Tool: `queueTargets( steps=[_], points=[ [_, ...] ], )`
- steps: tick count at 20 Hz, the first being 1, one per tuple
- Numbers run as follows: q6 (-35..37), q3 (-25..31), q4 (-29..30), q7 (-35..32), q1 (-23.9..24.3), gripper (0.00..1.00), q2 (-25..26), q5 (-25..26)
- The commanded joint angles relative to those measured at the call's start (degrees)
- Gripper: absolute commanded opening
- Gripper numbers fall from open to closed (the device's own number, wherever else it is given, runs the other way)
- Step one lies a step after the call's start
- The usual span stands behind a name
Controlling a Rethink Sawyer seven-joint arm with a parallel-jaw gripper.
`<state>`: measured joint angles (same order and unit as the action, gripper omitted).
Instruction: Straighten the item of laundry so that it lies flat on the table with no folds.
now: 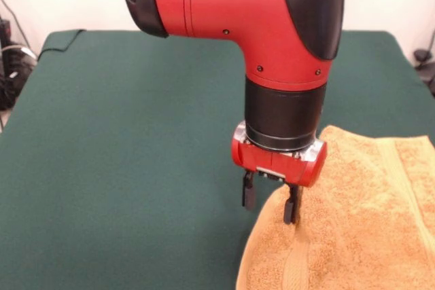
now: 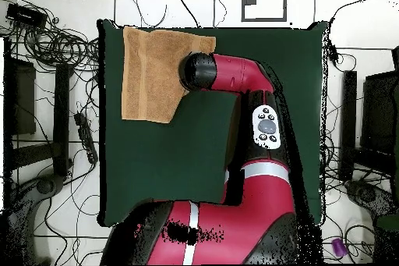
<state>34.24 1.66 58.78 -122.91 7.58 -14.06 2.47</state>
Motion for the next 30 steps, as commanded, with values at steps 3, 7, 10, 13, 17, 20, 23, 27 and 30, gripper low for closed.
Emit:
queueTargets(
  steps=[3,7,10,13,17,20,23,27,30],
  points=[
    [-2.9,7.4,5.0,0.5,-1.8,1.0,5.0,1.1],
    [-3.4,7.5,4.7,0.3,-2.0,1.0,5.7,0.8],
    [-3.5,7.9,4.9,0.4,-1.9,1.0,5.8,0.7],
    [-3.7,8.2,5.2,0.3,-1.9,1.0,6.1,0.4],
    [-4.5,8.2,5.5,-0.5,-2.2,1.0,6.7,0.3],
    [-5.3,8.2,5.9,-1.1,-2.4,1.0,6.9,0.3],
    [-5.9,8.2,6.0,-1.7,-2.6,1.0,7.3,0.1],
    [-6.2,8.4,6.1,-2.0,-2.7,1.0,7.7,-0.1],
    [-6.6,8.2,5.9,-2.9,-3.2,1.0,8.0,0.0]
  ],
)
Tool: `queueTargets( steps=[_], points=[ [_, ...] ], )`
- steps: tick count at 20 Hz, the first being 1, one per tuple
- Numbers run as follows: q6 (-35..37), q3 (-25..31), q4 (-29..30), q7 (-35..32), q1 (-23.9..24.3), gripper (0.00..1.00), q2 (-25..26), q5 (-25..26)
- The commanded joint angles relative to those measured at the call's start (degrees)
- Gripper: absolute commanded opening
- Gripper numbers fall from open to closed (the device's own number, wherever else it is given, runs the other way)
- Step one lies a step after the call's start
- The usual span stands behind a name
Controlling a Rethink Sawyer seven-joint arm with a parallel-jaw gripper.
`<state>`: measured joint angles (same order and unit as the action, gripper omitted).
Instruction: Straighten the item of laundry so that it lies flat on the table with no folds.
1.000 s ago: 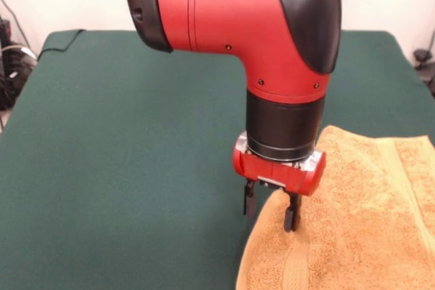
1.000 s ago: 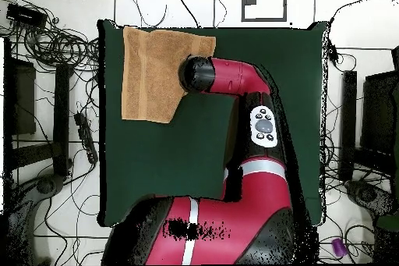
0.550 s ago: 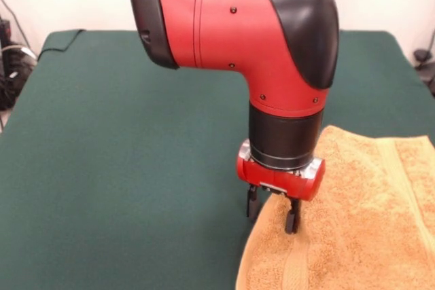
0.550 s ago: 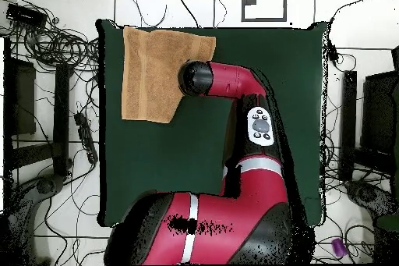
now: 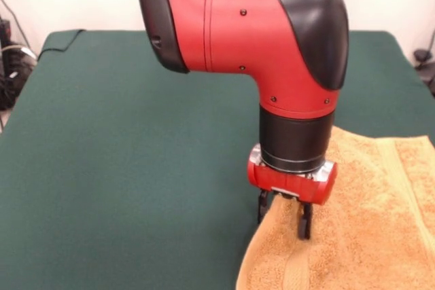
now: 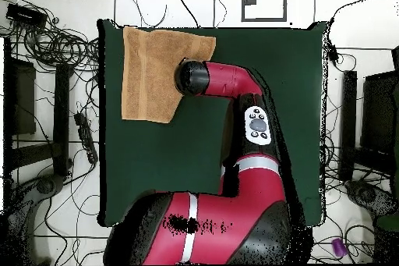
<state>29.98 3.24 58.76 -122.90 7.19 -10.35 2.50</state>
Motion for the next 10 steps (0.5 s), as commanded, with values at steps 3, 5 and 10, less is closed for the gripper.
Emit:
queueTargets(
  steps=[3,5,10],
  points=[
    [-2.6,6.1,5.4,-3.4,-3.2,1.0,4.7,0.1],
    [-2.8,5.6,5.3,-3.9,-3.6,1.0,4.7,0.2],
    [-3.1,4.7,5.1,-4.8,-4.2,0.0,4.7,0.1]
  ],
)
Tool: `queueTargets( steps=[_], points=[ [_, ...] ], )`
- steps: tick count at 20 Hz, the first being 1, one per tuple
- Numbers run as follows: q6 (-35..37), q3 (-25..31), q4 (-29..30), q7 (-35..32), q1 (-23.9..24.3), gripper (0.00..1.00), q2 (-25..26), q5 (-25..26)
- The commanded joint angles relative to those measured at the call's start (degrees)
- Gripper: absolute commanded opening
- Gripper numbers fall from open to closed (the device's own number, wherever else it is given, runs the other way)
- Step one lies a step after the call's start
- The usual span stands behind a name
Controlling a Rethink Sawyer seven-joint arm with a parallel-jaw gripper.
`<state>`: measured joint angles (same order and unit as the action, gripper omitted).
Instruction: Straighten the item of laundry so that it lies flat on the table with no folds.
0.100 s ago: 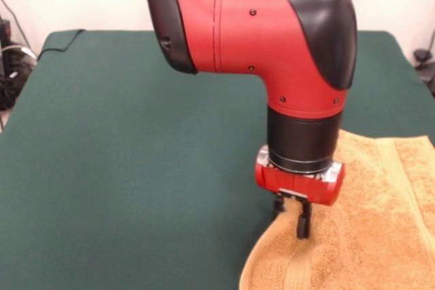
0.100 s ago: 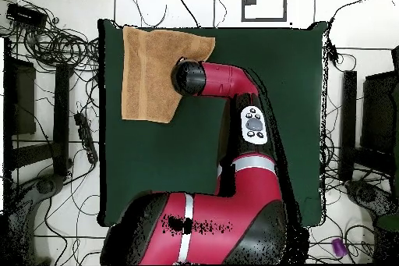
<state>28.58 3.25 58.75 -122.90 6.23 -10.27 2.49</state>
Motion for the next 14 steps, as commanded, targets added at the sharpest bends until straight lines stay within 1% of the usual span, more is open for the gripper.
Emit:
queueTargets(
  steps=[1,8,9,14],
  points=[
    [-1.7,4.6,5.1,-5.0,-3.3,0.0,4.6,0.0],
    [-0.2,4.4,4.6,-4.7,-3.4,0.0,5.0,-0.4],
    [-0.8,4.3,4.7,-4.9,-3.4,1.0,4.9,-0.3],
    [0.8,4.1,3.9,-4.3,-3.5,1.0,5.1,-0.3]
  ],
)
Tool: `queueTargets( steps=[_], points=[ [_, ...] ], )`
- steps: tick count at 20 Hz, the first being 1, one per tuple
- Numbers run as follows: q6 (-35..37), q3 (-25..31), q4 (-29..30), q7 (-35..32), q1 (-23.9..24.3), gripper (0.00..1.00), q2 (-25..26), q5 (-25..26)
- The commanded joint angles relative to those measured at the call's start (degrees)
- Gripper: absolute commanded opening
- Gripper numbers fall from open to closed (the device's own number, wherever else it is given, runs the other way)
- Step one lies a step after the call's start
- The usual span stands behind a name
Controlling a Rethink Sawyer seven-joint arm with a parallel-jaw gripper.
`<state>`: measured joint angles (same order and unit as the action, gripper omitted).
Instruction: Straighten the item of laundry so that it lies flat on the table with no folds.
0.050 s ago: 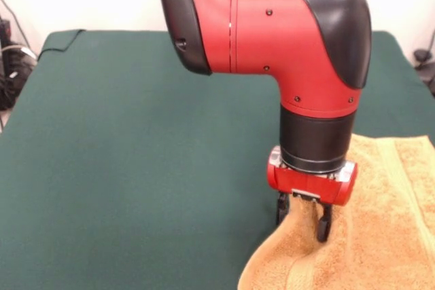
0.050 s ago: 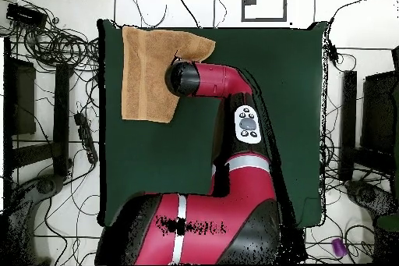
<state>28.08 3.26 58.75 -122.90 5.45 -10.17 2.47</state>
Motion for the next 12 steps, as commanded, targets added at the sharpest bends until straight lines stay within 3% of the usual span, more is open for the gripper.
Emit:
queueTargets(
  steps=[1,6,12],
  points=[
    [1.8,4.2,3.7,-3.9,-2.7,1.0,5.0,-0.3],
    [2.2,4.8,4.2,-2.7,-1.9,1.0,4.6,-0.1],
    [6.1,5.6,4.8,4.8,1.1,1.0,2.8,2.2]
  ],
)
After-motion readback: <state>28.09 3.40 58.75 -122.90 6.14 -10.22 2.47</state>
